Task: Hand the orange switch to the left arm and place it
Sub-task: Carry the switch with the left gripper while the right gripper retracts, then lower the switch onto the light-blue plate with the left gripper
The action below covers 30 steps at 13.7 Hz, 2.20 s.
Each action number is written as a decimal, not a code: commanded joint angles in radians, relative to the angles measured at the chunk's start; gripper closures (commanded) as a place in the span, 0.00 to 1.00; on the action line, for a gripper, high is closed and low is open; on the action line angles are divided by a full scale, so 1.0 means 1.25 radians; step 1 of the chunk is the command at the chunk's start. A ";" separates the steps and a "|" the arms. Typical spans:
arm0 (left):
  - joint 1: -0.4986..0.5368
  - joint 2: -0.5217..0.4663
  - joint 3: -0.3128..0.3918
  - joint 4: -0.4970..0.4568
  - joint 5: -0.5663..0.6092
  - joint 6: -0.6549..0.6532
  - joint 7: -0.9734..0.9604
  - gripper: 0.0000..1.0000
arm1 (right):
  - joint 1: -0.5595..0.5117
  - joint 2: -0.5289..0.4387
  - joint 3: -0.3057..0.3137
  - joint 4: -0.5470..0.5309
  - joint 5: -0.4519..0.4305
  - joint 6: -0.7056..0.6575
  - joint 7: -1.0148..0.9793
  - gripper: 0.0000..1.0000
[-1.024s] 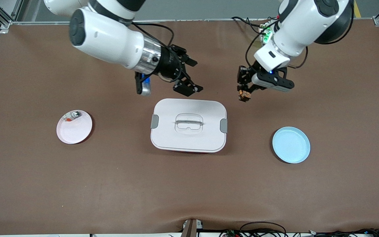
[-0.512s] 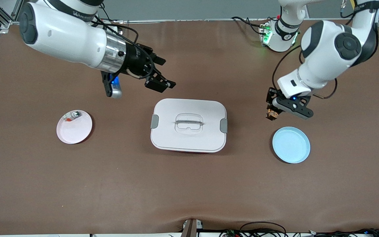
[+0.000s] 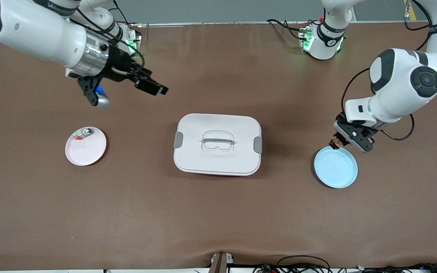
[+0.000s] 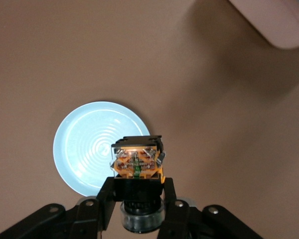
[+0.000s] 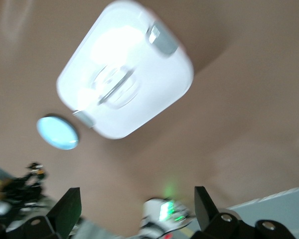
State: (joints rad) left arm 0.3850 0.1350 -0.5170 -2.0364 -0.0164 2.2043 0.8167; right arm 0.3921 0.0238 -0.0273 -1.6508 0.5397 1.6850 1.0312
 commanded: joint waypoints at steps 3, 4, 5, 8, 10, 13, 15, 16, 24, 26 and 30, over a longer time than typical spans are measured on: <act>0.074 0.076 -0.009 0.004 0.050 0.070 0.243 1.00 | -0.078 -0.061 0.011 -0.068 -0.186 -0.048 -0.310 0.00; 0.082 0.094 -0.009 0.003 0.051 0.093 0.290 1.00 | -0.104 -0.067 0.011 -0.078 -0.214 -0.046 -0.392 0.00; 0.085 0.115 -0.006 0.004 0.051 0.118 0.343 1.00 | -0.135 -0.066 0.011 -0.080 -0.235 -0.046 -0.473 0.00; 0.104 0.170 -0.005 0.004 0.080 0.188 0.473 1.00 | -0.249 -0.056 0.012 -0.078 -0.271 -0.022 -0.715 0.00; 0.102 0.189 -0.006 0.003 0.158 0.226 0.543 1.00 | -0.291 -0.042 0.012 -0.072 -0.320 -0.014 -0.779 0.00; 0.098 0.212 -0.007 0.003 0.213 0.227 0.569 1.00 | -0.294 -0.045 0.012 -0.058 -0.391 -0.008 -0.781 0.00; 0.097 0.231 -0.007 -0.001 0.244 0.232 0.569 1.00 | -0.307 -0.044 0.012 -0.037 -0.394 -0.010 -0.781 0.00; 0.097 0.238 -0.009 0.001 0.275 0.236 0.569 1.00 | -0.315 -0.042 0.012 -0.026 -0.395 -0.010 -0.780 0.00; 0.096 0.329 -0.009 0.007 0.371 0.358 0.570 1.00 | -0.333 -0.041 0.012 0.011 -0.397 -0.012 -0.780 0.00; 0.098 0.336 -0.007 0.007 0.373 0.364 0.570 1.00 | -0.350 -0.041 0.012 0.016 -0.396 -0.010 -0.780 0.00; 0.102 0.359 -0.007 0.008 0.417 0.375 0.568 1.00 | -0.354 -0.041 0.012 0.015 -0.396 -0.012 -0.780 0.00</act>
State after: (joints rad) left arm 0.5019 0.5619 -0.5199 -2.0382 0.4677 2.6486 1.5136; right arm -0.0318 -0.0226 -0.0274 -1.6392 0.0585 1.6775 0.0597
